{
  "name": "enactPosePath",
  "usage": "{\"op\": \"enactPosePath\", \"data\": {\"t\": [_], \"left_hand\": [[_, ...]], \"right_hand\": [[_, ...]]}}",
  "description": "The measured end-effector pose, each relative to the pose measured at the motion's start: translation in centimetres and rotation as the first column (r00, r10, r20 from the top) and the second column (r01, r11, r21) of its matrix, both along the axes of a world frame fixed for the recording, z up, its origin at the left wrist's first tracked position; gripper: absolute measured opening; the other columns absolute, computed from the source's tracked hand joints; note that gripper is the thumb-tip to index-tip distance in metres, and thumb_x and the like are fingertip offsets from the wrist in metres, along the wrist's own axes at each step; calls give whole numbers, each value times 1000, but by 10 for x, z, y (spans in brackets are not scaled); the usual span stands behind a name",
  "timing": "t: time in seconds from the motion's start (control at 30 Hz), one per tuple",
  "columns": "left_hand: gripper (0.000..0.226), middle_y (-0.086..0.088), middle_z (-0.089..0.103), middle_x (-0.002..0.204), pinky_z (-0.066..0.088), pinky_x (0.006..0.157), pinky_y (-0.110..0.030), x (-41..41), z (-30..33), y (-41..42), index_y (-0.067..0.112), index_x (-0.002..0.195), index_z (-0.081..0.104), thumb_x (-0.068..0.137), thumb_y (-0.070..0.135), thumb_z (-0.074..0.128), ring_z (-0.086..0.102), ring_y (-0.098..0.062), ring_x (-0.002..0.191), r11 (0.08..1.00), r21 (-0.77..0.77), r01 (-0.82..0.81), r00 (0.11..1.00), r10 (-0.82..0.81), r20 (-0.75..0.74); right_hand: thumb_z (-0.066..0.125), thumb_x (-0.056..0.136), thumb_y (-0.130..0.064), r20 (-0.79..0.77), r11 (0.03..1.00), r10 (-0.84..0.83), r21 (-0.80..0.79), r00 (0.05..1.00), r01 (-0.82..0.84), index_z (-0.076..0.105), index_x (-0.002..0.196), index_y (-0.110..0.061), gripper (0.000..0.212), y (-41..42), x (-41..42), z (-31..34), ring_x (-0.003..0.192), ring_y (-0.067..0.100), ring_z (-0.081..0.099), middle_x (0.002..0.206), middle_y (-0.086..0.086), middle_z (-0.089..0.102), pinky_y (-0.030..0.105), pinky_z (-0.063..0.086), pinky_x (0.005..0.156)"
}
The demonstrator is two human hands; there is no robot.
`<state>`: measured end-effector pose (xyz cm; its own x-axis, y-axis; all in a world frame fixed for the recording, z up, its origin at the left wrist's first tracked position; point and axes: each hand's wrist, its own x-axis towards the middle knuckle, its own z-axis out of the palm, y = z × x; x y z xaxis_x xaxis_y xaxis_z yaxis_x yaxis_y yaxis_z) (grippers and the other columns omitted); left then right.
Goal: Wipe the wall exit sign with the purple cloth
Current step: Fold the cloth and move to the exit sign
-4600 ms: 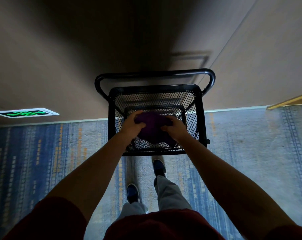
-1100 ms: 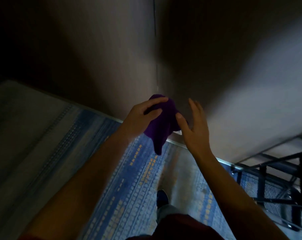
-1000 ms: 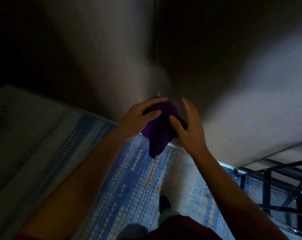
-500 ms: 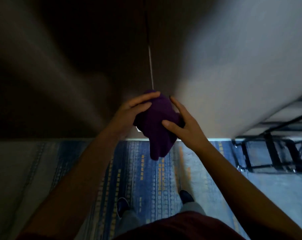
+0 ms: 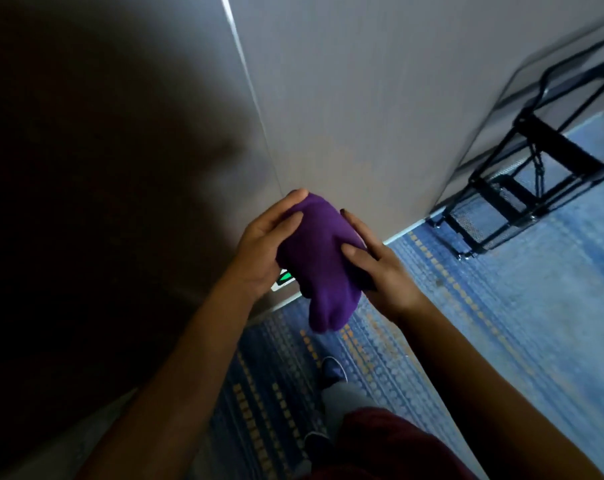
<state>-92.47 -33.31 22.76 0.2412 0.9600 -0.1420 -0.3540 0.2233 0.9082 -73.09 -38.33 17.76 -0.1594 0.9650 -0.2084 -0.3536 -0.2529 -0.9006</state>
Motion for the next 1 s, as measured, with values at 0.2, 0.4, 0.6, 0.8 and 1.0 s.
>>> {"op": "enactPosePath", "data": {"t": [0.2, 0.4, 0.6, 0.8, 1.0], "left_hand": [[38, 11, 72, 130, 55, 99, -23, 4, -17, 50, 31, 124, 73, 96, 7, 64, 66, -10, 125, 977, -2, 212, 959, -208, -190], [39, 3, 75, 123, 55, 101, -30, 10, -45, 79, 24, 126, 68, 97, -2, 60, 68, -14, 118, 969, -83, 233, 942, -246, -229], [37, 0, 69, 136, 42, 119, -47, 17, -76, 94, 35, 122, 74, 95, 12, 63, 62, -19, 131, 883, -103, 458, 834, -467, -295], [36, 6, 70, 136, 46, 114, -31, 13, -101, 94, 36, 124, 74, 94, 16, 68, 61, -10, 131, 707, -57, 705, 648, -674, -355], [36, 2, 67, 138, 41, 118, -30, -7, -148, 90, 34, 118, 74, 95, 9, 61, 58, -10, 134, 579, -24, 815, 510, -737, -444]], "right_hand": [[74, 91, -27, 9, 997, -54, -62, 998, 55, 41, 156, -33, 73, 20, 6, -25, 139, 18, 55, 147, -7, 61, 35, 47, 112], [70, 92, -21, 214, 975, -212, -18, 954, 220, 57, 141, -38, 54, 23, 10, -40, 135, 15, 58, 143, -6, 65, 38, 44, 117], [69, 96, -11, 315, 938, -314, -44, 895, 345, 37, 151, -51, 75, -10, -5, -61, 118, 12, 66, 127, -13, 71, 25, 54, 97], [78, 86, -52, 411, 850, -456, -61, 790, 523, 38, 153, -49, 78, -36, -52, -82, 129, 4, 62, 139, -17, 65, 28, 50, 108], [79, 86, -48, 459, 795, -528, -27, 714, 605, 28, 159, -42, 90, -39, -96, -140, 121, 15, 69, 141, 4, 64, 44, 54, 107]]}}
